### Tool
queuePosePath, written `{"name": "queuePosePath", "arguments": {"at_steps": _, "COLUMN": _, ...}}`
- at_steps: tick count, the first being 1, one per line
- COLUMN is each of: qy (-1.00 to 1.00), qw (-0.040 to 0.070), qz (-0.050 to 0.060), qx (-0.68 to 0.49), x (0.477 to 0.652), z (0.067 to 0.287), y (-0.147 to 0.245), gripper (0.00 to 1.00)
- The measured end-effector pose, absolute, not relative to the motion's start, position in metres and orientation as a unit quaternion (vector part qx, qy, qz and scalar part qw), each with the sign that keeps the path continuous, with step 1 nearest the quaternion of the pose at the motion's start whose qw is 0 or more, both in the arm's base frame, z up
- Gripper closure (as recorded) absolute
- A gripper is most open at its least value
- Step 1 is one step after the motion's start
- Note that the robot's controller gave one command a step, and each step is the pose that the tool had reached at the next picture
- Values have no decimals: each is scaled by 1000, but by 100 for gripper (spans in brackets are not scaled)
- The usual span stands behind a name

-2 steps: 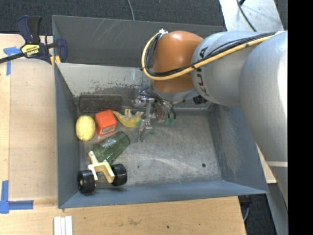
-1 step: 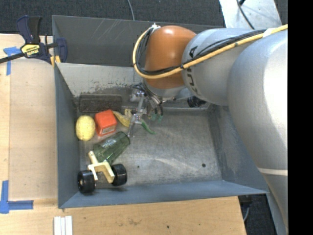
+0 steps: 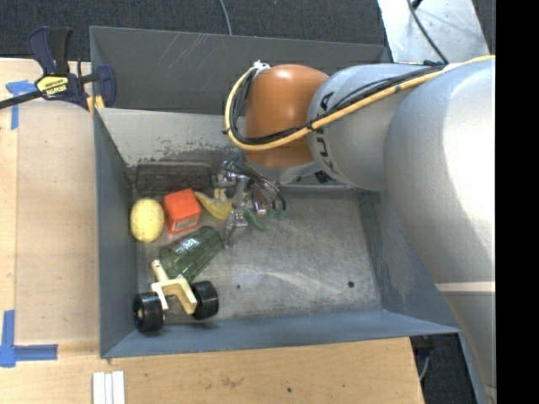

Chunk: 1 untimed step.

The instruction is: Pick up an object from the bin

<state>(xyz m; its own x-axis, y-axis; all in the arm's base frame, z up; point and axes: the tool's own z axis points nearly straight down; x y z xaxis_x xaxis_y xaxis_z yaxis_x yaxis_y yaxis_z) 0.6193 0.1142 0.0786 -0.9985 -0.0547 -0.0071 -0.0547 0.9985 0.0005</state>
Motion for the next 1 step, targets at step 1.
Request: {"name": "queuePosePath", "arguments": {"at_steps": 1, "qy": 995, "qw": 15, "qz": 5, "qx": 97, "x": 619, "z": 74, "y": 118, "gripper": 100}}
